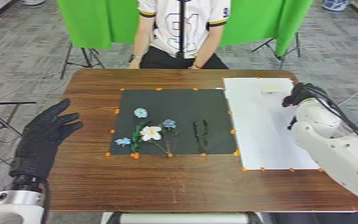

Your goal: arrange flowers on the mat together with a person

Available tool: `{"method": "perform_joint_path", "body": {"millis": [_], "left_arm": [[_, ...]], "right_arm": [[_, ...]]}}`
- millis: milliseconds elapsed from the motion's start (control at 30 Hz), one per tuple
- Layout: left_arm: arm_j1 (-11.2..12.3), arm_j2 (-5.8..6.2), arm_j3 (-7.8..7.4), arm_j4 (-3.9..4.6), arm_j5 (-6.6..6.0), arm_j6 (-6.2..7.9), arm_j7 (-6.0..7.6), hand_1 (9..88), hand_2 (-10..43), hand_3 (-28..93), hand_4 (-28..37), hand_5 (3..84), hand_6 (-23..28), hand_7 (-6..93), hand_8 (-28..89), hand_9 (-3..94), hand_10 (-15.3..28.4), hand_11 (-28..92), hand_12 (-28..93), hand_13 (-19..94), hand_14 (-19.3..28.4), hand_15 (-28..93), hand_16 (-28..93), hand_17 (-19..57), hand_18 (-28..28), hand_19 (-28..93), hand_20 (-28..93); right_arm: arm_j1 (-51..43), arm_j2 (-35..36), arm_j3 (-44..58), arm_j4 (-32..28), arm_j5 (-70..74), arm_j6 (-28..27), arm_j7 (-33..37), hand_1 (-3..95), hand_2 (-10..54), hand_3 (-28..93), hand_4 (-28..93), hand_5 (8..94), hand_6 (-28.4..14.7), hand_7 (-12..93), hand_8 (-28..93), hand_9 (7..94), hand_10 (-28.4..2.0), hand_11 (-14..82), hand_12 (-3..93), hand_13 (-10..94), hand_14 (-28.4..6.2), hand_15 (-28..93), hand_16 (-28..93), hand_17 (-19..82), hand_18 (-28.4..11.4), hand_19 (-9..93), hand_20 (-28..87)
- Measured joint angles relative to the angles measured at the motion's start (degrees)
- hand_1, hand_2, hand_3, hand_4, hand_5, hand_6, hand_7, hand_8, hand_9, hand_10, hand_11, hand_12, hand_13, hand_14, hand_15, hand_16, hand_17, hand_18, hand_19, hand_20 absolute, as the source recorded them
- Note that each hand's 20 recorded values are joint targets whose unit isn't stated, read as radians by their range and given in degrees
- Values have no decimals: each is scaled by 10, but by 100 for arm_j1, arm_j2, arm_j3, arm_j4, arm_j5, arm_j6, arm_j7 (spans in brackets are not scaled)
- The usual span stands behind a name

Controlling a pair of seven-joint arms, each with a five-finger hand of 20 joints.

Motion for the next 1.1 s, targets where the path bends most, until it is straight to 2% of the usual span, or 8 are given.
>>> {"method": "perform_joint_path", "body": {"millis": [133, 200, 300, 400, 500, 733, 867, 1100], "left_arm": [[-17, 0, 25, 3, 0, -1, 2, 248, 48, 805, -269, 336, 72, 184, -122, 317, 190, 347, 91, 229, 253, 630, -131, -83, 226, 542, 82], [-21, 0, 32, 4, 0, -3, 2, 248, 48, 804, -269, 336, 72, 184, -122, 317, 190, 347, 91, 229, 253, 630, -131, -83, 226, 542, 81], [-23, 0, 34, 5, 0, -6, 2, 249, 48, 804, -269, 336, 73, 184, -122, 318, 190, 347, 91, 229, 253, 630, -131, -83, 225, 542, 81], [-30, 0, 41, 7, 3, -14, -8, 248, 48, 805, -269, 338, 74, 183, -123, 317, 190, 347, 91, 229, 254, 630, -131, -83, 225, 542, 81], [-51, 0, 51, 10, 9, -21, -22, 248, 48, 805, -269, 338, 74, 183, -123, 317, 190, 347, 91, 229, 253, 630, -131, -83, 225, 542, 81], [-55, 0, 54, 10, 11, -26, -26, 248, 48, 804, -268, 339, 75, 182, -122, 317, 190, 346, 91, 229, 254, 630, -131, -83, 226, 542, 81], [-42, 0, 52, 10, 12, -28, -30, 248, 48, 804, -268, 338, 74, 182, -122, 317, 190, 347, 91, 229, 254, 630, -131, -83, 226, 542, 81], [-3, -18, -33, 0, 30, -34, -130, 248, 48, 804, -268, 338, 74, 182, -122, 317, 190, 347, 91, 229, 254, 631, -131, -83, 225, 542, 81]], "right_arm": [[34, -70, -90, 121, -9, -135, -36, 354, -77, 741, -255, 415, 35, 200, -142, 437, -158, 172, 144, 537, -136, 659, 73, 315, -206, 806, -11], [45, -81, -162, 164, -39, -153, -73, 394, -94, 736, -274, 471, 44, 209, -150, 524, -105, 199, 133, 592, -114, 617, 87, 334, -194, 801, -10], [77, -75, -284, 210, -202, -80, -149, 497, -95, 670, -281, 611, 55, 230, -108, 698, -59, 174, 192, 685, -60, 552, 165, 388, -159, 801, -27], [189, -18, -586, 267, -547, 328, -183, 605, -95, 580, -282, 733, 61, 271, -30, 859, -28, 93, 310, 763, -15, 489, 260, 434, -129, 821, -53], [216, 25, -885, 322, -680, 858, -209, 630, -95, 563, -283, 793, 68, 282, -2, 924, -23, 103, 352, 804, -8, 489, 268, 447, -121, 843, -59], [101, 60, -954, 348, -870, 1319, -250, 635, -95, 571, -283, 809, 67, 281, 2, 935, -24, 109, 362, 814, -4, 499, 273, 446, -120, 858, -54], [-140, 99, -845, 229, -1111, 1916, -142, 620, -95, 599, -283, 812, 64, 280, 3, 936, -24, 116, 361, 820, -4, 501, 275, 443, -123, 866, -46], [-505, 305, -565, -675, -1351, 2510, -92, 610, -95, 619, -283, 810, 60, 280, 10, 934, -28, 115, 368, 817, -7, 508, 280, 434, -128, 878, -38]]}}
